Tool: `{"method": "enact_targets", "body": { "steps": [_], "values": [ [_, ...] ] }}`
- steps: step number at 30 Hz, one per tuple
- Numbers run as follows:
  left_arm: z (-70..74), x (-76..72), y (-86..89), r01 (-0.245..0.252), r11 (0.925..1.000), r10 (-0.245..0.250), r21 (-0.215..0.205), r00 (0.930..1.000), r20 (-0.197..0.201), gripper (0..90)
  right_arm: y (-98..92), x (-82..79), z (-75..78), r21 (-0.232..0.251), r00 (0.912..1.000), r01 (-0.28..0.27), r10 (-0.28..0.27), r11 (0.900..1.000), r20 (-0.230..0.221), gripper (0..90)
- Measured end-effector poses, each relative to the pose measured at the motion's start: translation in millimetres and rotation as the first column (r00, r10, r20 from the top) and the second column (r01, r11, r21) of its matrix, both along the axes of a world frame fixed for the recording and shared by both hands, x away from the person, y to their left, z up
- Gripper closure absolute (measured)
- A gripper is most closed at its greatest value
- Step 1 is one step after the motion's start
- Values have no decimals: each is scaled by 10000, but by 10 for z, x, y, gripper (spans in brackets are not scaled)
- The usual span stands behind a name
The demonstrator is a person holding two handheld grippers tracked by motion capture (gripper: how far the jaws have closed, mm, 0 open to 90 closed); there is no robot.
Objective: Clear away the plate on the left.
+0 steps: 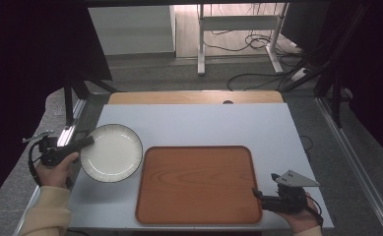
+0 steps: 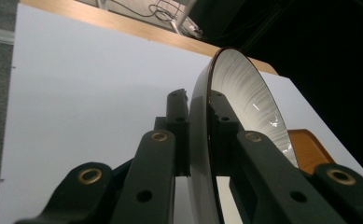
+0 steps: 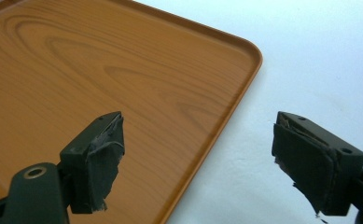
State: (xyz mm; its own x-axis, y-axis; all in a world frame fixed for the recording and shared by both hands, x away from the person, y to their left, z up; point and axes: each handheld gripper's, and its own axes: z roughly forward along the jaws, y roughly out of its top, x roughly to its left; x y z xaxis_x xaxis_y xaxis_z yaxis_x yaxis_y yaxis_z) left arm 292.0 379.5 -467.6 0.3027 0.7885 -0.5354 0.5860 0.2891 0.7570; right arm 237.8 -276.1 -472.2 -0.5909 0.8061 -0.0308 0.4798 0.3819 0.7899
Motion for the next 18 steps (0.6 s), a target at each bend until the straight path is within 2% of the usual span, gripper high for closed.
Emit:
{"method": "enact_targets", "body": {
  "steps": [18],
  "values": [
    [173,-25,-225,753,9972,-752,-9,9962,438,820,-7,5,-6,-27,10000,32,-32,10000,-32,178]
  ]
}}
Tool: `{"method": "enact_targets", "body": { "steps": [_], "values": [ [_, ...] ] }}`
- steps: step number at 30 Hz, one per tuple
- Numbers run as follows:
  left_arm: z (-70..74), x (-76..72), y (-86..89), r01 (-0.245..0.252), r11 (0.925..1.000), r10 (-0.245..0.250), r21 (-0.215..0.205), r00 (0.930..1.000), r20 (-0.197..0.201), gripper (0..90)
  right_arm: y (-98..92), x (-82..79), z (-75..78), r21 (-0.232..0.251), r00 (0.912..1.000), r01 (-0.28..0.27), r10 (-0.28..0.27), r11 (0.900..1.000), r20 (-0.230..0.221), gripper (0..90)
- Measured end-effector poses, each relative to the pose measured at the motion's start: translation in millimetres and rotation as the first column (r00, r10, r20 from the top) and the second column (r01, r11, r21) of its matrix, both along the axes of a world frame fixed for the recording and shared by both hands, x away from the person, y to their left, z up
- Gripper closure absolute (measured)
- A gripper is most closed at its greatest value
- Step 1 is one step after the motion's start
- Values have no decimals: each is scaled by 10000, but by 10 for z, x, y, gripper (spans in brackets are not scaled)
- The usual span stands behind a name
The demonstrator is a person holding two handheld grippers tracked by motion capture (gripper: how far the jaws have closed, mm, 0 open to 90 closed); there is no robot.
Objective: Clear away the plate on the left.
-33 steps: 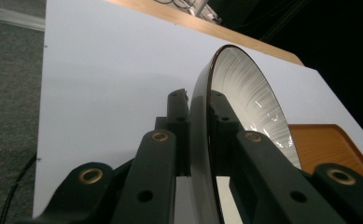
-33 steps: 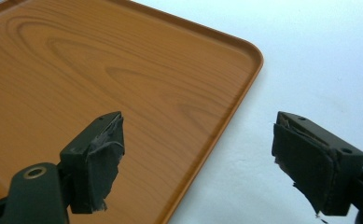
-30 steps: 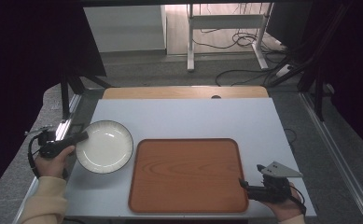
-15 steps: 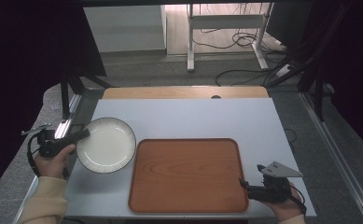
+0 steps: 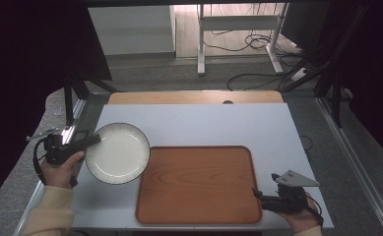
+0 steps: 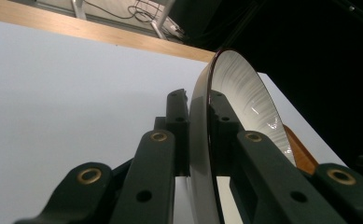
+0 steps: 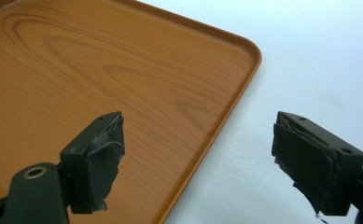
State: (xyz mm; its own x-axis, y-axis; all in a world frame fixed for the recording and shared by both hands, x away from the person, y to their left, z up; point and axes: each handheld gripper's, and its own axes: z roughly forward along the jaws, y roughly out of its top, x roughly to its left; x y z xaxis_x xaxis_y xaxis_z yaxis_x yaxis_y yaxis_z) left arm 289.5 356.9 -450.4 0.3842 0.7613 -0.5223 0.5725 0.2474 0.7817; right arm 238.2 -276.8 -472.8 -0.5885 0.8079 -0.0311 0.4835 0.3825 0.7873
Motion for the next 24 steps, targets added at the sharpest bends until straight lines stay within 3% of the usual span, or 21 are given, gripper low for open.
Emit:
{"method": "enact_targets", "body": {
  "steps": [14,24],
  "values": [
    [5,12,-168,379,9992,-379,123,9993,27,817,-2,2,-1,-30,10000,14,-14,10000,-18,178],
    [11,31,-283,711,9975,-711,-38,9975,30,815,-8,2,5,-12,10000,68,-68,10000,69,180]
  ]
}}
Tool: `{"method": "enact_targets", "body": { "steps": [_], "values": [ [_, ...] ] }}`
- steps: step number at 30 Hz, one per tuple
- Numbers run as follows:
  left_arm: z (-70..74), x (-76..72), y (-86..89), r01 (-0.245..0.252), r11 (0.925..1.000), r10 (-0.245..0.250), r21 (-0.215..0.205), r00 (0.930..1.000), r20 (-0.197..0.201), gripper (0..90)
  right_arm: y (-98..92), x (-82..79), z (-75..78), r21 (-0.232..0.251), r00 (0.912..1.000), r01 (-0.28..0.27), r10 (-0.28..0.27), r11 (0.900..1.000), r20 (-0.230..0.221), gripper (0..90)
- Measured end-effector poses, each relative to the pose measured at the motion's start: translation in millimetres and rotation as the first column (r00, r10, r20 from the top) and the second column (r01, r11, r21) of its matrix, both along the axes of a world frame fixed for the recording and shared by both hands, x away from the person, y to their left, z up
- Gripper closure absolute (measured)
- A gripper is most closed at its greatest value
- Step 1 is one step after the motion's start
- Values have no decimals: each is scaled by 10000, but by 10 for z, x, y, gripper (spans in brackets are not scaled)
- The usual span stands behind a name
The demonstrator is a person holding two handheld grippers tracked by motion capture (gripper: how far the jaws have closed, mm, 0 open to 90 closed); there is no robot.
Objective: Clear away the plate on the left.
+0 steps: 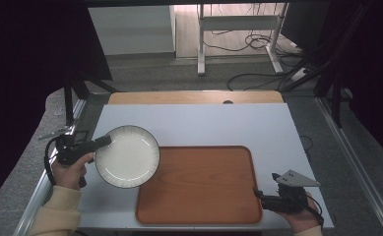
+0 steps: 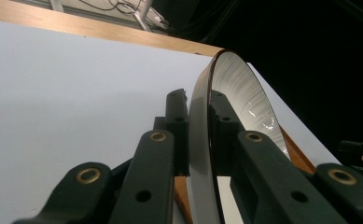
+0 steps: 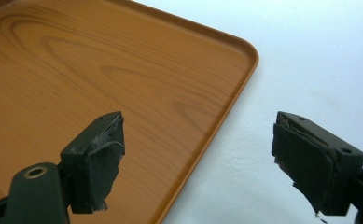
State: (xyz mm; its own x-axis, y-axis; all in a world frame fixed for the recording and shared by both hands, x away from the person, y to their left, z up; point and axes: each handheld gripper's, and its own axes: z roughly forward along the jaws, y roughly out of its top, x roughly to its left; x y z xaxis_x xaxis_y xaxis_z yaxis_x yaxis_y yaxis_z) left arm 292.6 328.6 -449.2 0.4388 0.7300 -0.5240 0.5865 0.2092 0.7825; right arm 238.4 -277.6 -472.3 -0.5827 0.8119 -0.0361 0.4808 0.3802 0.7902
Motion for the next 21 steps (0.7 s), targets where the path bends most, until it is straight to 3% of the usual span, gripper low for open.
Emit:
{"method": "enact_targets", "body": {
  "steps": [21],
  "values": [
    [-6,32,-212,401,9992,-401,29,9992,-24,812,-1,0,2,22,10000,3,-2,10000,-21,180]
  ]
}}
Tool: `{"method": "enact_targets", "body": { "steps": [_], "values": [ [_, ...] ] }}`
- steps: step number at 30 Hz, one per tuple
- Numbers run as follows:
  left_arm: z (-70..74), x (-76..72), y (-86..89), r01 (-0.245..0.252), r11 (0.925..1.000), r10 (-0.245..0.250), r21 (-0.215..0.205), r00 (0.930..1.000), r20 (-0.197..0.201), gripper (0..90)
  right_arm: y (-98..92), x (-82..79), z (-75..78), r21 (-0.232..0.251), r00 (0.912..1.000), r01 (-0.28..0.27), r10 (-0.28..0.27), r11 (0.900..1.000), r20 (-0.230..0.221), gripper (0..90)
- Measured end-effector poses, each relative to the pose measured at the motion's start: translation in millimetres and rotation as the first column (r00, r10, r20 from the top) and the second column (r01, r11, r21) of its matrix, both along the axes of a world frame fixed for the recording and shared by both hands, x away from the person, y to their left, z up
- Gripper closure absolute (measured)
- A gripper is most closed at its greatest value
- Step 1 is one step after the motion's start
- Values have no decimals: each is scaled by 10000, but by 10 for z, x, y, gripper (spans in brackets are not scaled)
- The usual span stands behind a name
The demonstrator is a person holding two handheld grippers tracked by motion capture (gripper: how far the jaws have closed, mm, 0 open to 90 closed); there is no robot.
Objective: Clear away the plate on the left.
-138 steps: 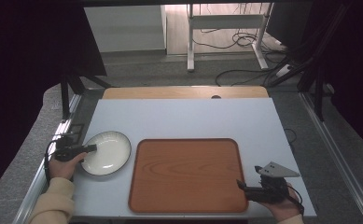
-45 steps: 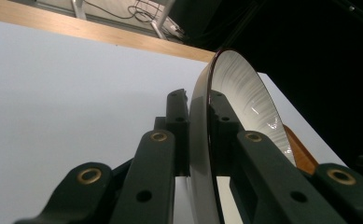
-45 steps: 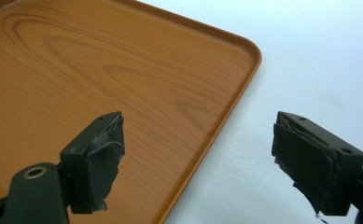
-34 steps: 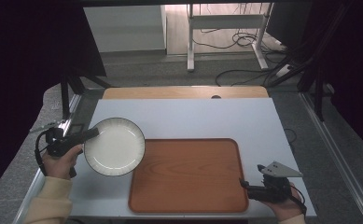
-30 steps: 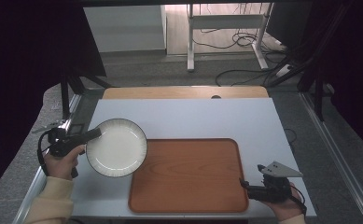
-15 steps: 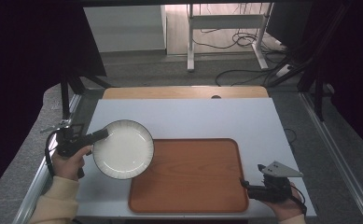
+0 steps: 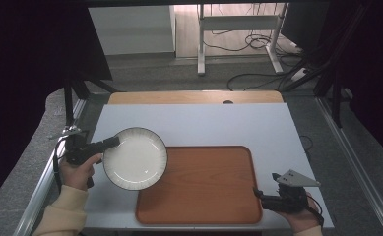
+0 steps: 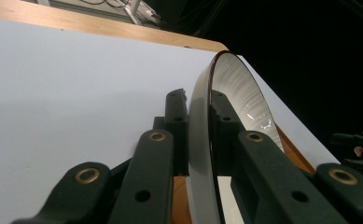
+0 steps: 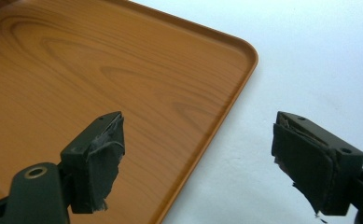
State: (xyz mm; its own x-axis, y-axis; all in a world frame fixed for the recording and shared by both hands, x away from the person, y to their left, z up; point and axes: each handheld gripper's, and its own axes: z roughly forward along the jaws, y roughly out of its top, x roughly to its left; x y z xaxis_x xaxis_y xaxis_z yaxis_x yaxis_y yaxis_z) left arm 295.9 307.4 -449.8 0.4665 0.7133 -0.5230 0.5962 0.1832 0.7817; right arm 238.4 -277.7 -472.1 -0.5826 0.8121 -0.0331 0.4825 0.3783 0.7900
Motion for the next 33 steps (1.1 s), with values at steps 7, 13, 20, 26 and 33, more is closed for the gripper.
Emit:
{"method": "enact_targets", "body": {
  "steps": [7,13,20,26,33],
  "values": [
    [8,12,-73,176,9998,-176,-18,9998,-12,811,2,2,-2,-24,10000,-11,11,10000,-2,180],
    [4,17,-104,253,9997,-253,64,9997,-22,811,-1,1,-2,-11,10000,-10,10,10000,-4,180],
    [2,18,-108,285,9996,-285,41,9996,-44,810,-4,3,-1,3,10000,-1,1,10000,-10,180],
    [5,19,-123,308,9995,-308,58,9995,-39,809,0,4,-3,-23,10000,-6,6,10000,-13,180],
    [16,38,-215,547,9985,-547,-3,9985,-59,809,1,6,-2,-28,10000,9,-9,10000,-19,180]
  ]
}}
